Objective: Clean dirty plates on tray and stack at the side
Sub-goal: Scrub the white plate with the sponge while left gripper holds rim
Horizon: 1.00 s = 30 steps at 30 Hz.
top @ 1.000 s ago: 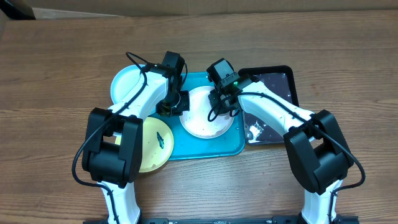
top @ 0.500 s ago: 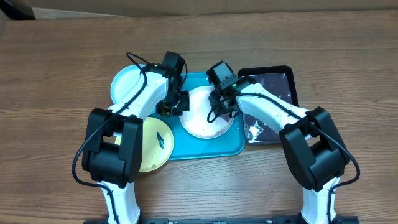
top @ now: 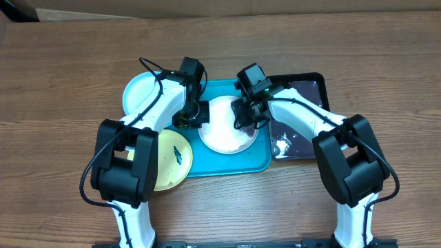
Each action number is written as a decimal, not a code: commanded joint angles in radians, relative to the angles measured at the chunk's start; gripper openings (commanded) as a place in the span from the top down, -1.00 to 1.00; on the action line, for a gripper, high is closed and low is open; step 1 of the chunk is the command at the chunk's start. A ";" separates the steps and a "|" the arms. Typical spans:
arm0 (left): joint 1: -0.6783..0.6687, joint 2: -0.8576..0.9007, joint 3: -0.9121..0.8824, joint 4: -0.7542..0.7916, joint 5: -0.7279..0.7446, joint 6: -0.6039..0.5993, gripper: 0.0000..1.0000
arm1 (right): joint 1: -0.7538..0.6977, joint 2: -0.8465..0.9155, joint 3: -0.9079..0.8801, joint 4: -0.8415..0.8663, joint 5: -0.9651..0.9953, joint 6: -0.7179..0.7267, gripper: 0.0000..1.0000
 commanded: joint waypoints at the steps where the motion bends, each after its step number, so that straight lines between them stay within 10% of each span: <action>1: -0.004 0.011 0.014 -0.002 0.010 -0.013 0.92 | -0.003 0.081 -0.013 0.008 -0.137 0.033 0.93; 30: -0.004 0.011 0.014 0.002 0.010 -0.014 0.92 | 0.132 0.085 -0.013 0.039 -0.438 0.032 0.93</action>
